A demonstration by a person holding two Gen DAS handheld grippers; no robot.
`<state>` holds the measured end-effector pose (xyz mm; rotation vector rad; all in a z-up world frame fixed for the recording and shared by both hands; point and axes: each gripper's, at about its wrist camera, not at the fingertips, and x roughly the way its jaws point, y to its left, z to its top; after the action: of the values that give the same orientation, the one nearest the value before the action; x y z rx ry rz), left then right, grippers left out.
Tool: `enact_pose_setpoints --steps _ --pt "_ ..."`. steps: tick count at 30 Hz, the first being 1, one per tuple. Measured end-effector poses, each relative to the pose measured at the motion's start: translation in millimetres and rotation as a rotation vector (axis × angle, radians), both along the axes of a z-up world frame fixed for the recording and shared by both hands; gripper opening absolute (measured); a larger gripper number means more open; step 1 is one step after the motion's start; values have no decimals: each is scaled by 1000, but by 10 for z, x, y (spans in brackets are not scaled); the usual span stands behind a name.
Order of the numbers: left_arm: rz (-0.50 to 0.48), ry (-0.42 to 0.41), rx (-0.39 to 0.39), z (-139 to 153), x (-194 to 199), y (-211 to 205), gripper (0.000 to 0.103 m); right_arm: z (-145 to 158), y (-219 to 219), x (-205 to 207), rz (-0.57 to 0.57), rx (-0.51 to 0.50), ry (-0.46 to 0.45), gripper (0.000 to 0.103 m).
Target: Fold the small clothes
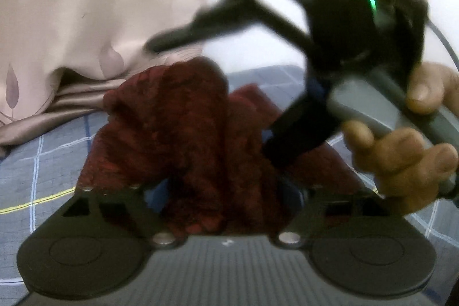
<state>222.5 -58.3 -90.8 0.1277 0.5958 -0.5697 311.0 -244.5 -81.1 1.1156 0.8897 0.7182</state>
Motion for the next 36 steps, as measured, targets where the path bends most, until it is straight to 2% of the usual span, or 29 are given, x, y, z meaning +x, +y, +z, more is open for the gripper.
enact_pose_setpoints --steps 2,4,5,6,8,10,11,13,14,15,17,19,21,23,25,28,36 --pt "2 -1 -1 -21 8 -7 80 48 28 15 27 -90 -5 88" --pt "15 -2 -8 -21 25 9 81 79 76 38 37 -177 -12 70" --pt "13 9 -25 -14 10 16 81 87 96 43 48 -218 -21 48" --pt "10 19 -57 14 0 53 81 104 122 51 58 -273 -32 35" --pt "8 46 -115 104 -45 142 81 113 108 46 57 -327 -52 29" --pt "13 81 -201 253 -116 273 81 128 61 42 55 -339 -75 27" --pt "26 104 -273 343 -162 384 81 135 32 44 62 -334 -88 26" --pt "36 172 -477 517 -221 685 82 162 -42 46 54 -324 -109 25" --pt "46 172 -525 587 -277 769 83 186 -83 57 51 -314 -121 25" --pt "68 154 -539 665 -317 852 89 227 -135 73 45 -302 -139 24" --pt "103 124 -513 762 -361 997 93 338 -220 112 38 -301 -176 24" --pt "121 120 -504 744 -338 1097 93 463 -352 171 35 -319 -219 24" --pt "135 151 -513 665 -268 1168 93 533 -498 242 22 -342 -240 24" --pt "108 193 -530 551 -123 1154 93 554 -689 304 8 -353 -251 24" --pt "73 210 -511 506 -7 1075 93 534 -878 370 -13 -367 -256 24" --pt "1 221 -495 513 158 920 93 371 -1117 486 -34 -386 -236 24" --pt "-108 196 -439 528 179 388 93 -447 -1405 521 -108 -332 -147 23"
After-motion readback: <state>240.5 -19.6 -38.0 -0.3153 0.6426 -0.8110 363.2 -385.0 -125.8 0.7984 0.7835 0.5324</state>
